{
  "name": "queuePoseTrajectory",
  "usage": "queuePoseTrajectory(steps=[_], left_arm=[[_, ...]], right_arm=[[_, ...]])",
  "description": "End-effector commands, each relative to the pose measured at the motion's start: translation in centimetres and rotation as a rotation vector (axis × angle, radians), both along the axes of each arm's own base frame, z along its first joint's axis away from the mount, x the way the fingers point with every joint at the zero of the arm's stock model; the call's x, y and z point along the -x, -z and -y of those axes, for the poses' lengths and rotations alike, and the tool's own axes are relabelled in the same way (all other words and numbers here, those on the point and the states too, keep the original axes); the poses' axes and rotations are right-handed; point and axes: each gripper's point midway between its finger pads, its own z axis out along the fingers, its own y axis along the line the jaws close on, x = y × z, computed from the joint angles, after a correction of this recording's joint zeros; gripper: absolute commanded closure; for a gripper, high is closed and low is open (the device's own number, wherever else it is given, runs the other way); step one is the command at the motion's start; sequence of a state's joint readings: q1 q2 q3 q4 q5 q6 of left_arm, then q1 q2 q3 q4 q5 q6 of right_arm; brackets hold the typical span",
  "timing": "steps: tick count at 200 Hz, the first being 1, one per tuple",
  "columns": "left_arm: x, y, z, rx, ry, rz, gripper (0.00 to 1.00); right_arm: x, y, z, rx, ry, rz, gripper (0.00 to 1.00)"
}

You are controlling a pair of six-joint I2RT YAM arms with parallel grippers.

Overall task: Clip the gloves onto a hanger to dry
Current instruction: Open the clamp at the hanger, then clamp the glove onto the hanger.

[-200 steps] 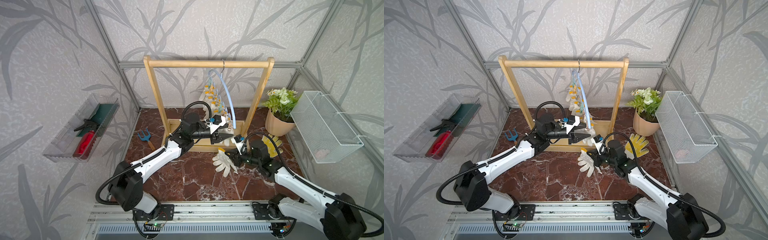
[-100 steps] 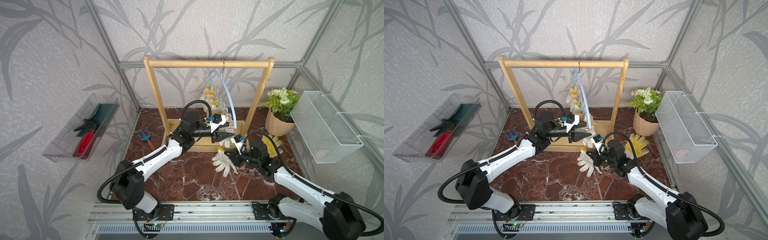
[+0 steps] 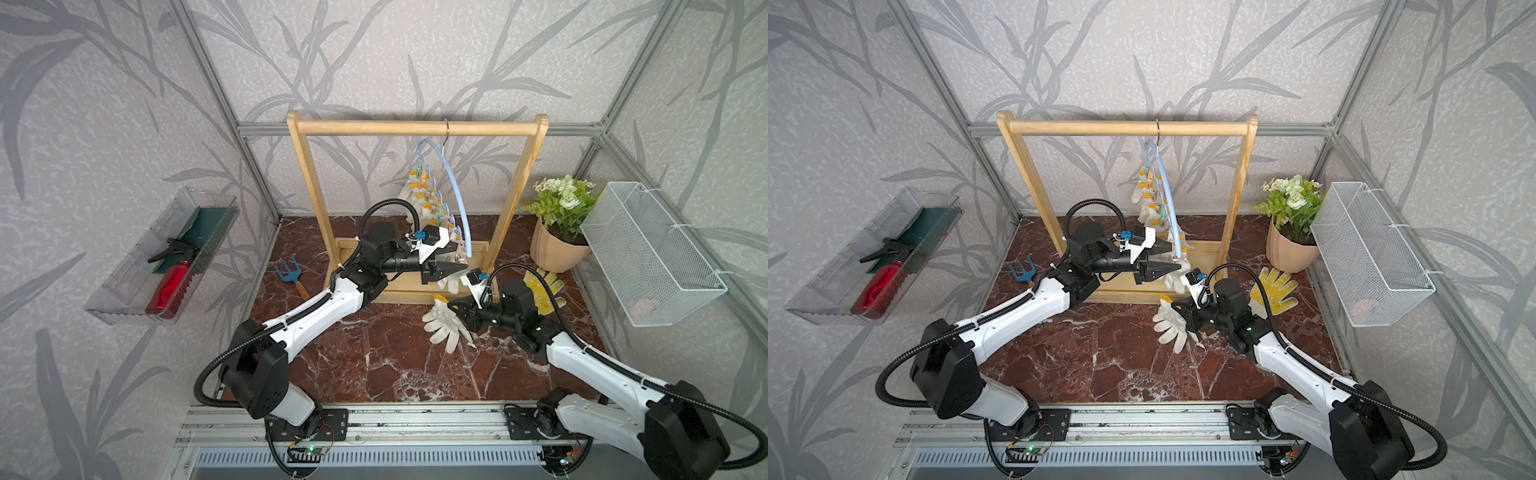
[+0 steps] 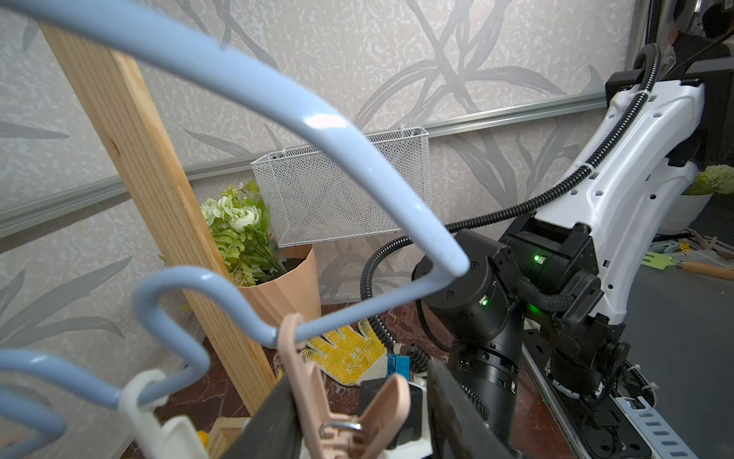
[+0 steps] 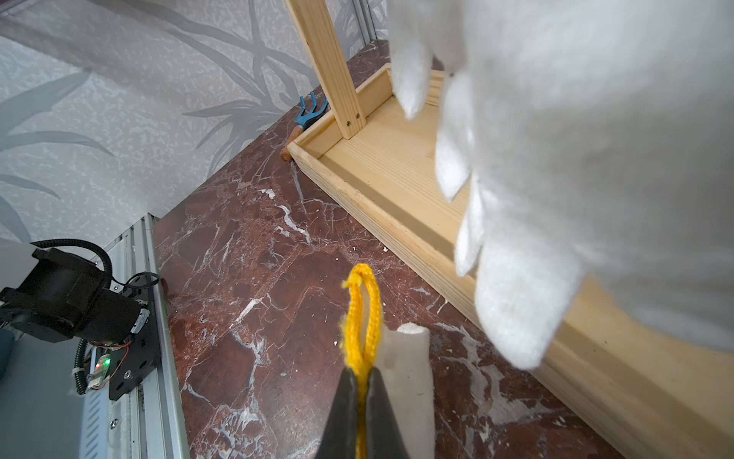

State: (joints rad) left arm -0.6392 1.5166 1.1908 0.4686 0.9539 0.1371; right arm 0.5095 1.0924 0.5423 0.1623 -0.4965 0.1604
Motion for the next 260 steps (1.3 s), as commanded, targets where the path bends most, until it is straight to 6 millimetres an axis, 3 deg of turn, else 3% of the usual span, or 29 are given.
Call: queuePoseTrajectory(steps=[1, 35, 84, 173, 260], left_arm=[[0.7, -2.8, -0.6, 0.057, 0.026, 0.062, 0.52], [0.5, -2.8, -0.6, 0.06, 0.022, 0.054, 0.58], [0.2, -2.7, -0.7, 0.06, 0.019, 0.039, 0.79], [-0.3, -3.3, -1.4, 0.08, 0.01, 0.009, 1.0], [-0.3, -2.9, -2.6, 0.044, 0.062, -0.025, 1.0]], right_arm=[[-0.4, -1.3, -0.4, -0.03, -0.011, 0.031, 1.0], [-0.5, -1.3, -0.4, -0.031, -0.011, 0.034, 1.0], [-0.9, -2.4, -0.8, -0.035, -0.032, 0.078, 1.0], [-1.4, -11.4, -1.2, -0.141, -0.23, 0.315, 1.0], [-1.5, -14.4, -0.4, -0.084, -0.315, 0.412, 1.0]])
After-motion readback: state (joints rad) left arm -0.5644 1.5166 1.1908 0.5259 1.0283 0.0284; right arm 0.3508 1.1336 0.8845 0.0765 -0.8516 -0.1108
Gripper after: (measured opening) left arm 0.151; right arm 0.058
